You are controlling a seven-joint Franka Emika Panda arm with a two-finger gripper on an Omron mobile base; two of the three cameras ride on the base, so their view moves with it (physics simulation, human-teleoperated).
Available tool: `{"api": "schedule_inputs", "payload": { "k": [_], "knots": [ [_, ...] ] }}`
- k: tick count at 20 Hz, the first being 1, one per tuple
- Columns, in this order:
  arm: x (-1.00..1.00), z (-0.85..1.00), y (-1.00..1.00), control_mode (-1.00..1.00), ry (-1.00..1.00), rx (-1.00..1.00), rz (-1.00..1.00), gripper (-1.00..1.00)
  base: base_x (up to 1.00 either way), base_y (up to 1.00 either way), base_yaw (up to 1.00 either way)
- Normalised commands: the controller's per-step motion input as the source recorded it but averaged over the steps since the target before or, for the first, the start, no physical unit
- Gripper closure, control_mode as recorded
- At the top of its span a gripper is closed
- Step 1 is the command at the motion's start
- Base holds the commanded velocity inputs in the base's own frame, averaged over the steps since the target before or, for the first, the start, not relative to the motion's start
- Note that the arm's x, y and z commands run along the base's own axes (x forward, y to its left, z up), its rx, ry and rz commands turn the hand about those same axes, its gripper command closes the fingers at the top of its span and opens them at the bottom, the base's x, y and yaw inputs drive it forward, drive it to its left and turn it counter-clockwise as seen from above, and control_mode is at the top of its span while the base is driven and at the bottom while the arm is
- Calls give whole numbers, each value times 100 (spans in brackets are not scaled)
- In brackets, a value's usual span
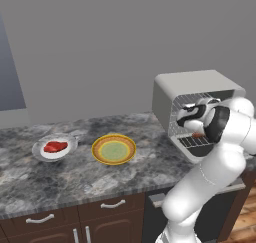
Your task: Open the toaster oven door. Place the baguette on the bottom rack in the toaster oven and place the steak on the top rack.
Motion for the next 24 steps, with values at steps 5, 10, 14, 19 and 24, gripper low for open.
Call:
{"api": "schedule_inputs", "payload": {
  "k": [5,10,14,19,24],
  "knots": [
    [24,-35,-5,-100,0,0,0,-100,0,0,0],
    [13,-40,-8,-100,0,0,0,-100,0,0,0],
    [1,-36,-15,-100,0,0,0,-100,0,0,0],
    [0,-31,-22,-100,0,0,0,-100,0,0,0],
    [0,-33,-26,-100,4,0,0,-100,0,0,0]
  ]
}}
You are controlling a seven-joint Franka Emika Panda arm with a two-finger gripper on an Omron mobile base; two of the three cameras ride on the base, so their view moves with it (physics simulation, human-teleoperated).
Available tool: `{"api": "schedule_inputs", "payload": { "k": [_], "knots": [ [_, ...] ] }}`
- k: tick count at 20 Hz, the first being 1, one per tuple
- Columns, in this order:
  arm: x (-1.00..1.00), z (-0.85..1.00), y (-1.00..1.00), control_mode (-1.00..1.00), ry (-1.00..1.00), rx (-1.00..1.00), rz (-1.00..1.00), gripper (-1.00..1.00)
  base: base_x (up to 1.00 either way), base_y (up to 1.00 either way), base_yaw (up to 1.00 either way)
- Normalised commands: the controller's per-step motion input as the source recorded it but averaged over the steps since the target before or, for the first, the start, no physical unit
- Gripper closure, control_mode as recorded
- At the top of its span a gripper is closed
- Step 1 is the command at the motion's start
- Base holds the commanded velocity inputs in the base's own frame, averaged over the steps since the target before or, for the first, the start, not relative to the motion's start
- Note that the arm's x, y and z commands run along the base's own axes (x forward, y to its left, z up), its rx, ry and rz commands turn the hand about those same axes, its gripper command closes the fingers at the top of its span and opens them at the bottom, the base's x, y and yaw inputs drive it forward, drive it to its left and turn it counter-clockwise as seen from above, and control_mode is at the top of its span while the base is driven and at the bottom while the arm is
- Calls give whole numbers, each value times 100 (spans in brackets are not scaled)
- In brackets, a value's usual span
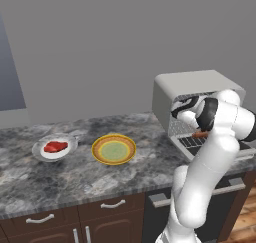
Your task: Open the toaster oven door. Place the baguette on the bottom rack in the toaster oven and place the steak on the top rack.
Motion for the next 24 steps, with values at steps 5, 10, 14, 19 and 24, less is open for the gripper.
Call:
{"api": "schedule_inputs", "payload": {
  "k": [5,10,14,19,24],
  "knots": [
    [-10,-63,-31,-100,25,0,0,-100,0,0,0],
    [-28,-65,-27,-100,29,0,0,-100,0,0,0],
    [-47,-62,-29,-100,28,0,0,-100,0,0,0],
    [-61,-54,-36,-100,29,0,2,-100,0,0,0],
    [-82,-48,-48,-100,35,6,9,-100,0,0,0]
  ]
}}
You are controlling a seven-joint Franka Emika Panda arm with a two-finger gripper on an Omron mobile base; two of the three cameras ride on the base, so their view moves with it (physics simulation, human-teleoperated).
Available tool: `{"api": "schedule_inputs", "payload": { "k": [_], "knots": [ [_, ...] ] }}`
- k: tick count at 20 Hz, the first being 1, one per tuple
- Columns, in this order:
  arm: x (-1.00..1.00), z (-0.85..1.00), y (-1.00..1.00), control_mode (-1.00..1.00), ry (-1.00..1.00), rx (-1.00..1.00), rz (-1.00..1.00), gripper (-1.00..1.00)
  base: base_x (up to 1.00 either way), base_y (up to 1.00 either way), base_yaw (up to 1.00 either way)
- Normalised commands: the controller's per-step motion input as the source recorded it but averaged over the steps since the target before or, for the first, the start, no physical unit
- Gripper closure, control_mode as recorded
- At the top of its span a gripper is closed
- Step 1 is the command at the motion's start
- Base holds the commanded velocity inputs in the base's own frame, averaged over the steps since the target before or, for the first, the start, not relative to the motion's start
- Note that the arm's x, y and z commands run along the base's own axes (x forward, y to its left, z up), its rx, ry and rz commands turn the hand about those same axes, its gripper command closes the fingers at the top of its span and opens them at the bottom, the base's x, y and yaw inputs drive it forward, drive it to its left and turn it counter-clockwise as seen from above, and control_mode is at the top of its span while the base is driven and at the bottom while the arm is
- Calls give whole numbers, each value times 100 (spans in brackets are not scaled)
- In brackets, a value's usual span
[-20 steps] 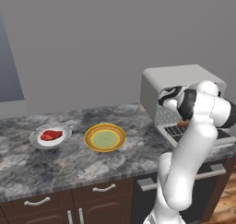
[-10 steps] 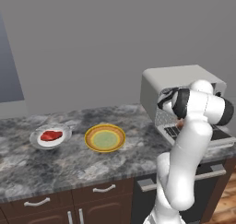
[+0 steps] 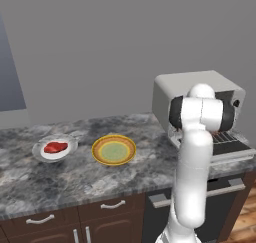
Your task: Open the toaster oven door. Place the baguette on the bottom rack in the toaster oven and place the steak on the top rack.
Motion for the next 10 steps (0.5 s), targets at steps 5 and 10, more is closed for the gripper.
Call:
{"api": "schedule_inputs", "payload": {
  "k": [5,10],
  "knots": [
    [-100,-51,-55,-100,34,15,13,-100,0,0,0],
    [-100,-61,-67,-100,31,21,13,-100,0,0,0]
  ]
}}
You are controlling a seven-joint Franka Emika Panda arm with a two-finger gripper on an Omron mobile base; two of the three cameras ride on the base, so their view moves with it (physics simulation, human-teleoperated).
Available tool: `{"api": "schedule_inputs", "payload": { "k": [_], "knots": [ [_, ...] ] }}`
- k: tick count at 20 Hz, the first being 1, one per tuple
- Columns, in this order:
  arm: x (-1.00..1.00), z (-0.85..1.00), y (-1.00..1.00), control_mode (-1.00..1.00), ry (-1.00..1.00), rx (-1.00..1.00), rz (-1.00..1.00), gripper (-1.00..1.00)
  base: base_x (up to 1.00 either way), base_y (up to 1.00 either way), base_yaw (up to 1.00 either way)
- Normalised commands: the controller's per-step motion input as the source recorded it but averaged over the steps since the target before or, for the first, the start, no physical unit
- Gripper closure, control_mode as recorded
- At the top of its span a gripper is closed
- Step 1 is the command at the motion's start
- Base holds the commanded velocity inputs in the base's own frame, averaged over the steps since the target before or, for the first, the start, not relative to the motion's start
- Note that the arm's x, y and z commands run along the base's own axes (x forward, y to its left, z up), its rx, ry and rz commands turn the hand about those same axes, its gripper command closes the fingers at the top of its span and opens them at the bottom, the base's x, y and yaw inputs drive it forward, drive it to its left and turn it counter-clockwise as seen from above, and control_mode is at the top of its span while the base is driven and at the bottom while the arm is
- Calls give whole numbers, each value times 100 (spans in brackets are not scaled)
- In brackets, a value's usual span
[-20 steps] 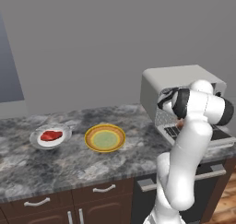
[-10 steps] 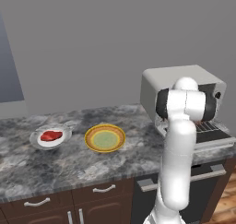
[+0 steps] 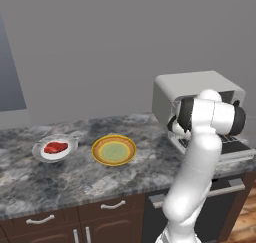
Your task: Open the toaster oven door. Place the baguette on the bottom rack in the toaster oven and place the steak on the top rack.
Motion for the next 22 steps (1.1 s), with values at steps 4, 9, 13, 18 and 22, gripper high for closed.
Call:
{"api": "schedule_inputs", "payload": {
  "k": [4,9,13,18,22],
  "knots": [
    [-100,-59,-71,-100,47,22,15,-100,0,0,0],
    [-100,-55,-75,-100,57,21,18,-100,0,0,0],
    [-100,-48,-76,-100,56,21,19,-100,0,0,0],
    [-100,-42,-74,-100,55,21,20,-100,0,0,0],
    [-100,-41,-77,-100,52,21,20,-100,0,0,0]
  ]
}}
